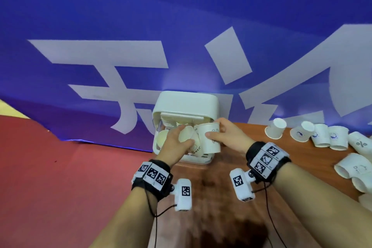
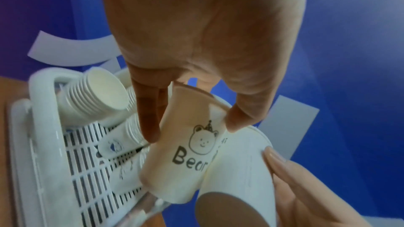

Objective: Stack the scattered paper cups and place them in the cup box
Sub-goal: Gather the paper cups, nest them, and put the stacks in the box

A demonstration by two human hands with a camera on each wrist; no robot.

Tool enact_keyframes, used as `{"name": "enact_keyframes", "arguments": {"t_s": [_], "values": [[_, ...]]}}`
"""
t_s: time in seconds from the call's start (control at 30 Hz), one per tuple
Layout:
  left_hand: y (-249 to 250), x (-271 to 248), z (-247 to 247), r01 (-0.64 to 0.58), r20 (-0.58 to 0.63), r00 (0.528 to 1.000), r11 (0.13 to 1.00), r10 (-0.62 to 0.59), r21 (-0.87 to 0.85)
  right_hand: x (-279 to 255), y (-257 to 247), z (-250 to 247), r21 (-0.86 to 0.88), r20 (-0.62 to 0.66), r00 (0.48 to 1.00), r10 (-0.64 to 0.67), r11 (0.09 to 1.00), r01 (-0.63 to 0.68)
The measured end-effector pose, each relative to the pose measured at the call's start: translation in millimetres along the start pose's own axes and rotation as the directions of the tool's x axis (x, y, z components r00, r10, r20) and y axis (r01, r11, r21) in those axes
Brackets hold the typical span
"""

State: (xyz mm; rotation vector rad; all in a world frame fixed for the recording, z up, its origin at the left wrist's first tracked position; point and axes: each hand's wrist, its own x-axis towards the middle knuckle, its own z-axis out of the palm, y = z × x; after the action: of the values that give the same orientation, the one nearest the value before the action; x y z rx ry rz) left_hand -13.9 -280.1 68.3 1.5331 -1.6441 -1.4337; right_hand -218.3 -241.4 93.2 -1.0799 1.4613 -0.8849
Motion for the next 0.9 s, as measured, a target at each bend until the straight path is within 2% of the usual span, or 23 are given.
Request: {"name": "enact_keyframes", "arguments": {"t_s": [0.13,0.33,0.5,0.6,0.73,0.9], "values": [[-16,-2,-42,-0.003,-0.044,0.999,1.000,0.002,-0.014,18,-11,34,-0.056,-0.005,0.999,-0.040,0.998,0.040],[-31,-4,-81,0.000,-0.184,0.983,0.999,-0.008,-0.046,26,-19,58,-0.153,-0.065,0.994,-0.091,0.985,0.080],[-46,9,-97,-0.007,-0.274,0.962,0.999,0.017,0.036,37,-11,64,-0.272,-0.139,0.985,-0.101,0.960,0.060],[-54,18,-101,-0.013,-0.293,0.956,0.997,0.036,0.079,39,-13,65,-0.397,-0.113,0.986,-0.122,0.915,0.068],[-58,30,-101,-0.020,-0.281,0.958,0.988,0.063,0.151,45,-14,65,-0.573,0.009,0.997,-0.080,0.816,0.070],[-61,44,-94,-0.029,-0.258,0.962,0.971,0.092,0.237,51,-18,63,-0.653,0.034,0.992,-0.120,0.749,0.113]]}}
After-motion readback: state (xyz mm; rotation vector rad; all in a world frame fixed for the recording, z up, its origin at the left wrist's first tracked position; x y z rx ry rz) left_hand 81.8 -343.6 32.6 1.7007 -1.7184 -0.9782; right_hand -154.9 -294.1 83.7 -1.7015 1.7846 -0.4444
